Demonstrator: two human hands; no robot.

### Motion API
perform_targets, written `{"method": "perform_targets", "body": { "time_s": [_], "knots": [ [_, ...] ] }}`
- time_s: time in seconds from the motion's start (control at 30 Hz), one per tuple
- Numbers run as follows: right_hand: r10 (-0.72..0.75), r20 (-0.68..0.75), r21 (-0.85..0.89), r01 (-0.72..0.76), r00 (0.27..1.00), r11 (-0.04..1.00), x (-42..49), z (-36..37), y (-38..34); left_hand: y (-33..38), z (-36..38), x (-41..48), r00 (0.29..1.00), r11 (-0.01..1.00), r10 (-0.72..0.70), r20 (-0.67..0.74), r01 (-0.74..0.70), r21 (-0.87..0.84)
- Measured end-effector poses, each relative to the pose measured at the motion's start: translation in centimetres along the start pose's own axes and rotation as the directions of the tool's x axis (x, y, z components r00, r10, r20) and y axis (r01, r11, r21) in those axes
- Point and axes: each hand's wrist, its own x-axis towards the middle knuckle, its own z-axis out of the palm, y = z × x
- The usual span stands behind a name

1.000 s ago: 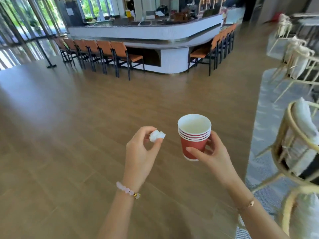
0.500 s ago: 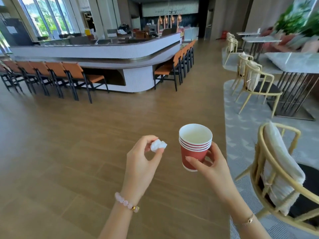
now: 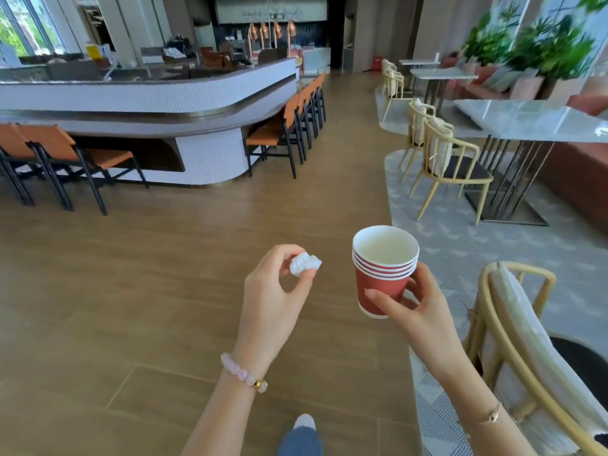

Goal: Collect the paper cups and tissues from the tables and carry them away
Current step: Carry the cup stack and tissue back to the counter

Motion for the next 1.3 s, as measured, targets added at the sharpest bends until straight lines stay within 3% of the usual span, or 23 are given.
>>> {"method": "perform_targets", "body": {
  "time_s": [0.47,1.3],
  "knots": [
    [0.005,-0.122,-0.017,-0.007,0.993,1.000,28.8,6.6,4.0,-12.2,7.4,29.1,0.990,0.994,0.107,0.093,-0.104,-0.044],
    [-0.013,-0.066,0.018,0.014,0.998,1.000,77.9,7.4,16.0,-29.3,28.3,71.1,0.994,0.998,0.064,0.084,-0.065,0.014]
  ]
}}
